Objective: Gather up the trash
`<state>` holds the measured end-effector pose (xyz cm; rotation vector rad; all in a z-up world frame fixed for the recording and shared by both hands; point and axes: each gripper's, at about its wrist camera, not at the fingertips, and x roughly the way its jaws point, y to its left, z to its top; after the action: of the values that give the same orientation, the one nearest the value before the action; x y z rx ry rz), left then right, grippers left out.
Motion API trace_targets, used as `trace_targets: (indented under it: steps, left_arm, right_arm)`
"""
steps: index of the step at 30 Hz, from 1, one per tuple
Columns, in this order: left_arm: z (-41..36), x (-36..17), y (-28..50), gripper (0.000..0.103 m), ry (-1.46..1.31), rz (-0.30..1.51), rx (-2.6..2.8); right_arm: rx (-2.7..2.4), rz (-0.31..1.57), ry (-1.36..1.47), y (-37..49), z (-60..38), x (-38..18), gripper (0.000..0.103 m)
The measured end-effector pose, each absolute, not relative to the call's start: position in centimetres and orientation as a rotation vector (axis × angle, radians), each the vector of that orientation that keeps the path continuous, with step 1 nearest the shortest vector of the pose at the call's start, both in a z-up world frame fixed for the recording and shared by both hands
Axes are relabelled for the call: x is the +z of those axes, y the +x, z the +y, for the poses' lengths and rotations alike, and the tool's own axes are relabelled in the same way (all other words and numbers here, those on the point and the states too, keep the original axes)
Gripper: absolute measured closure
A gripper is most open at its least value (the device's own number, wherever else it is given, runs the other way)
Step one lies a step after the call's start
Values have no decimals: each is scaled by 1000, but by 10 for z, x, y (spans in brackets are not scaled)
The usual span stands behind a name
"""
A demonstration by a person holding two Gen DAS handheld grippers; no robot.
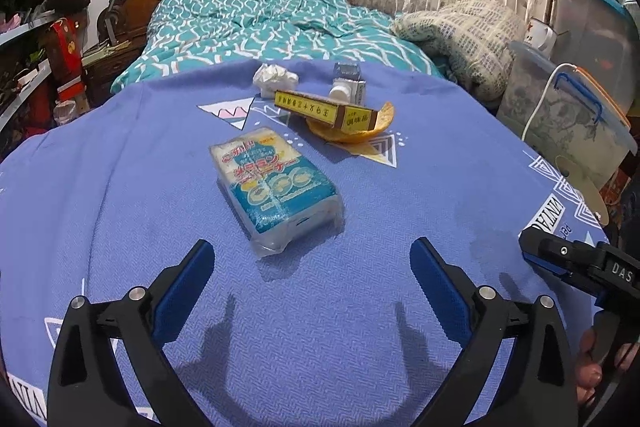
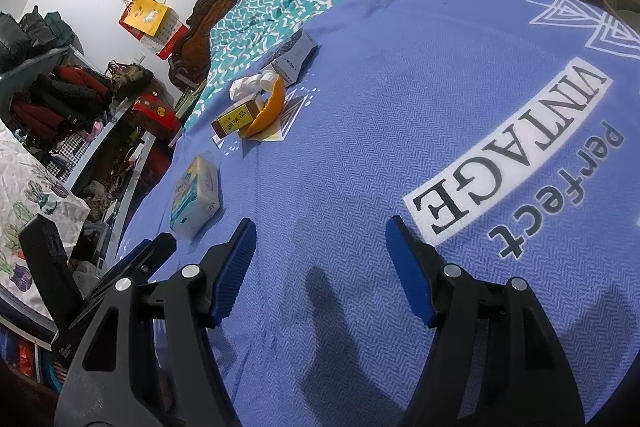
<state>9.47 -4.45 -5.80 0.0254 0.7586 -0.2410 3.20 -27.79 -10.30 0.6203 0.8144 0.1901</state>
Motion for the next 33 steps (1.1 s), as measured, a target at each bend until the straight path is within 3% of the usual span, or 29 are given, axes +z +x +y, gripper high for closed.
trace_targets:
  steps: [23,33]
  left_arm:
    - [-42,-42,72,9,-29,600,-308]
    - [-67,-44,69,9,194,614,-248]
  right_arm:
    - [194,810,630,29,-276,-101,34]
    - [193,811,628,29,-276,-101,34]
